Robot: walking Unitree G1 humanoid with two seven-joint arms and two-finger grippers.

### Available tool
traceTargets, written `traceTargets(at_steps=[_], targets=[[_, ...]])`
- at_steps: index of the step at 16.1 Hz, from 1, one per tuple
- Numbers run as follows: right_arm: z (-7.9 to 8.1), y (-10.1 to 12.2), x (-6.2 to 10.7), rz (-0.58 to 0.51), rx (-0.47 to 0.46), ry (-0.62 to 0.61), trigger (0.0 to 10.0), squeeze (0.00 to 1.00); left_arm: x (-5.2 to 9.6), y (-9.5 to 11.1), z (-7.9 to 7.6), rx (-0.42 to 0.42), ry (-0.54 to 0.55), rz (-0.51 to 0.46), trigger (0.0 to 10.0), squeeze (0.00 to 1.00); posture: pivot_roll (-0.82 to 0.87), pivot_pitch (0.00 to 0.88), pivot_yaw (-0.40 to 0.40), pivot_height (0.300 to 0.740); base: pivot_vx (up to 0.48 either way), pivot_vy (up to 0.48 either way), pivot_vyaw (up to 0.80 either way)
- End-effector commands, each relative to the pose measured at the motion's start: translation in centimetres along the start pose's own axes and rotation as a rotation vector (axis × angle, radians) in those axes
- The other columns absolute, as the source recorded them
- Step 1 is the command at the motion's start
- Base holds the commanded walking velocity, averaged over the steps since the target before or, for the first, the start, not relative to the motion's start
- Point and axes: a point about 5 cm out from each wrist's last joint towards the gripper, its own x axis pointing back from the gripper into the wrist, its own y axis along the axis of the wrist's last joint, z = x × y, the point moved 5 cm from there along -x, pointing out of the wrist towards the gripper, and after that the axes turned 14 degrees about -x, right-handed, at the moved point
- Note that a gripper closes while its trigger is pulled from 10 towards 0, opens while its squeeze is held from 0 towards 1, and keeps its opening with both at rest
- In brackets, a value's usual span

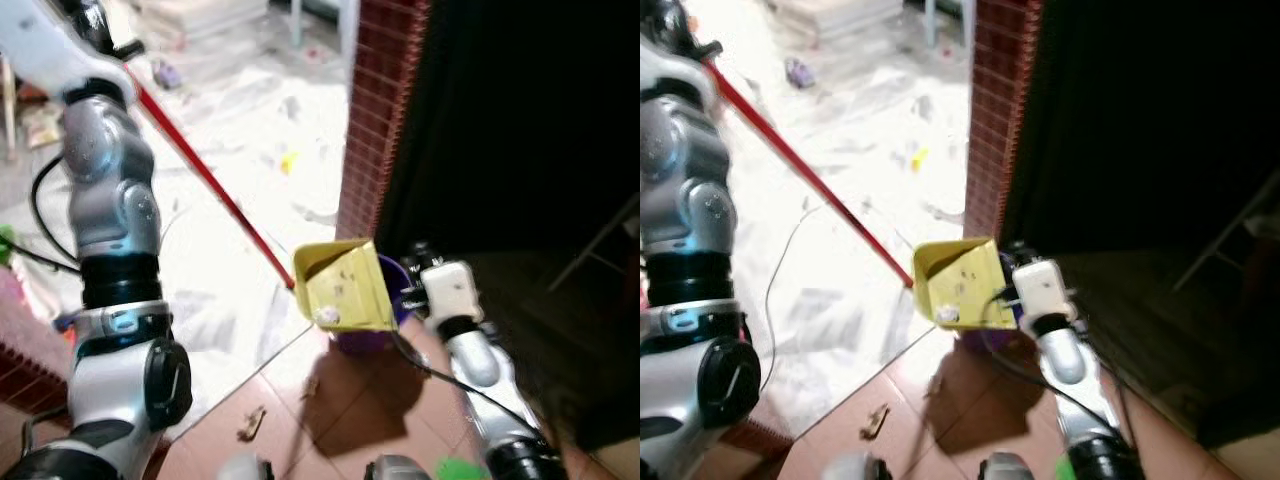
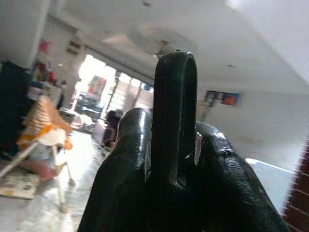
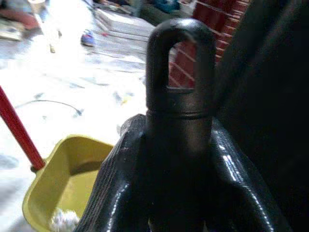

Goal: Sweep floor

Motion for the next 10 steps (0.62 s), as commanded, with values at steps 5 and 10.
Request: traceTargets(at_steps=[5,10], targets=[[0.17,1.5,-0.28,-0.058,0.0,0.029,10.0,0.0,-0.34,1.95,-0.66,-0.022,0.013,-0.08,10.0,0.0,-0.13,0.0,0.072,0.74,0.0,0.0,0.11],[0.09,1.32,-0.33,-0.051,-0.014,0.022,10.0,0.0,-0.26,2.11,-1.01,-0.02,-0.009,-0.091,10.0,0.0,-0.12,0.0,0.075,0.74,0.307,0.0,0.22]])
